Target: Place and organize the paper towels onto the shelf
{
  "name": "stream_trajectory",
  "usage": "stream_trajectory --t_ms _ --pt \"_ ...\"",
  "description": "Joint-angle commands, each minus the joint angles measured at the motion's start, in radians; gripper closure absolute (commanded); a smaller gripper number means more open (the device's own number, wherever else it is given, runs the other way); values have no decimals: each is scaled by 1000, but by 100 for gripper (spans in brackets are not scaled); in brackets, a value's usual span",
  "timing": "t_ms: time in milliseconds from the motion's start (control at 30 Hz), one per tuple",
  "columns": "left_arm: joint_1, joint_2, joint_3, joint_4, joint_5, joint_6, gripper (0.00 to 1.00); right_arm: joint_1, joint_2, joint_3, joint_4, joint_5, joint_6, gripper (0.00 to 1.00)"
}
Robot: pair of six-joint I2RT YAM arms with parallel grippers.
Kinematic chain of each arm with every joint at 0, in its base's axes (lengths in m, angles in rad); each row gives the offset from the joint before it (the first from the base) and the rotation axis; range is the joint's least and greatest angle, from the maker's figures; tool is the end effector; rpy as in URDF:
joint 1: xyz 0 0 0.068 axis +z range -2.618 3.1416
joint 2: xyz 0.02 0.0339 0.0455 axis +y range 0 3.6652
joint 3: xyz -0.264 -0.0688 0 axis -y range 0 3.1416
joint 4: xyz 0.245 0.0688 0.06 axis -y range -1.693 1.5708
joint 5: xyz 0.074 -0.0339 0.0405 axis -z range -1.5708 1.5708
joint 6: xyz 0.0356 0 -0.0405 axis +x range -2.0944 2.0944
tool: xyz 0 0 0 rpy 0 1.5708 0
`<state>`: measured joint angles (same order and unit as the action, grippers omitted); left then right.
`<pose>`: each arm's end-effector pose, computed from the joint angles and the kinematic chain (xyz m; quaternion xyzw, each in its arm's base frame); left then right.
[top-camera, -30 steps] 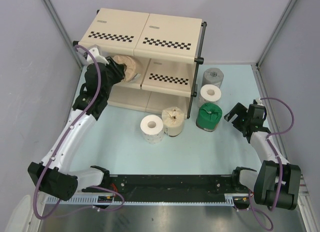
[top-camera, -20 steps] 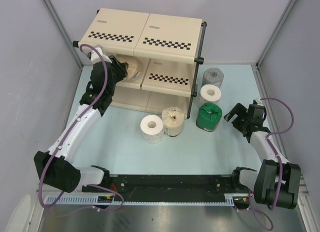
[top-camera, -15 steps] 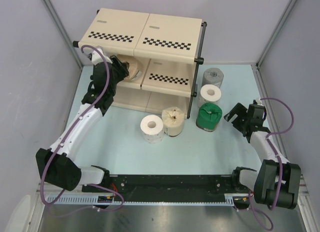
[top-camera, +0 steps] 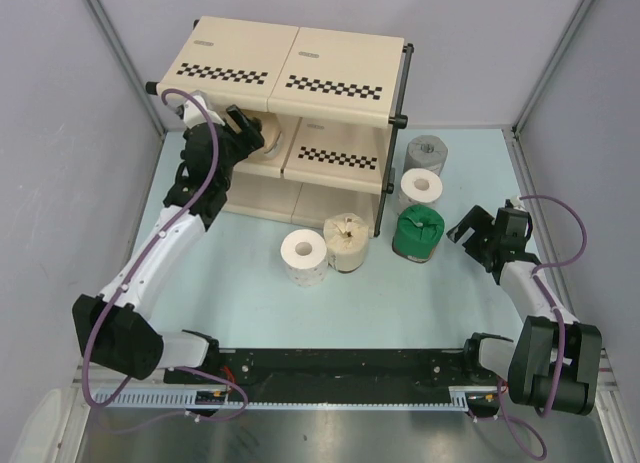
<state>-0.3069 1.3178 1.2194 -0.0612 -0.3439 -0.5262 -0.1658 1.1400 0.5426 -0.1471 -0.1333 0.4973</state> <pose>0.2989 -0.0821 0.3876 -0.1924 0.7334 -0.1394 0.6370 0.2241 -0.0327 0.1911 0.2722 0.8728 0.1263 0.3850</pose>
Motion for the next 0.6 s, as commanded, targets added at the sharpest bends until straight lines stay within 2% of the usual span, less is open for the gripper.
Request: stream_trajectory --t_ms 0,367,500,567 --pt "5 -60 15 40 31 -9 14 0 4 25 26 -19 6 2" --pt "11 -124 17 3 69 -12 12 0 12 25 26 -25 6 2" --pt "11 -216 -49 -48 91 -14 11 2 9 25 23 -28 4 2" --pt "8 -299 -135 -45 138 -37 11 0 7 25 24 -26 4 2"
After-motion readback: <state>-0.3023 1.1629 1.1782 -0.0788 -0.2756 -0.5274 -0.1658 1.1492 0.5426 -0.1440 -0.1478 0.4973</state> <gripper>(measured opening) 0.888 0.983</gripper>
